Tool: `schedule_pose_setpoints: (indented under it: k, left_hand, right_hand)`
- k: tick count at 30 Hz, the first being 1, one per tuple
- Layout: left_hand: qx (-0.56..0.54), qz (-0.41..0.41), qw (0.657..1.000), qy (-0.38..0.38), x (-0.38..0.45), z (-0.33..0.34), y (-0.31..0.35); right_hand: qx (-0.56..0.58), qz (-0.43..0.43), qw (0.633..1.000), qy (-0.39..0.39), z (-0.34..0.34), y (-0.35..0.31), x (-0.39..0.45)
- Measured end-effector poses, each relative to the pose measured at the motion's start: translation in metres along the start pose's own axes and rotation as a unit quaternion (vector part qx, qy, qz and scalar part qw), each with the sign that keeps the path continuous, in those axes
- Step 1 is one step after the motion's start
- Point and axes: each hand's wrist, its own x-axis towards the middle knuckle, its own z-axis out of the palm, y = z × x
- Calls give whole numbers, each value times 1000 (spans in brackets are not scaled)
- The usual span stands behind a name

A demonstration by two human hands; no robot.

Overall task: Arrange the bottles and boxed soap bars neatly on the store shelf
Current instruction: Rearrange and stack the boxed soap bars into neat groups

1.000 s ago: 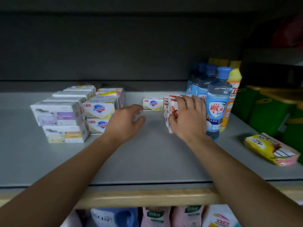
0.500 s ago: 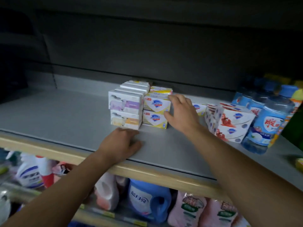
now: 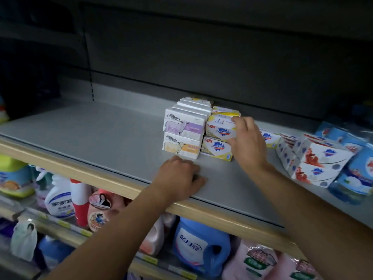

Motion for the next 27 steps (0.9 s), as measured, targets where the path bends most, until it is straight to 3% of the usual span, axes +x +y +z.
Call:
schedule_pose_setpoints:
  k: [2,6,9,13,17,21,27]
  left_hand:
    - [-32,-17,999,0,-2,-3,0]
    - [-224,-80,971,37,-4,-11,1]
    - [-378,-96,918,77,-3,-17,5]
    - [-549,-37,834,41,0,-17,29]
    - [-568,-62,818,62,5,-11,43]
    - [-679,-117,722,66,6,-9,37]
    - [-694,-102,711,54,5,-10,39]
  right_hand:
    - [74,14,997,14,-7,0,-10]
    - [176,-7,984,37,-20,6,-45]
    - [230,-11,973,20,-26,13,-76]
    - [316,36,947,-47,-26,13,-101]
    - [385,59,918,-69,-29,13,-106]
    - [481,62,863,-143,-28,16,-109]
    - [497,110,851,-130,-26,21,-109]
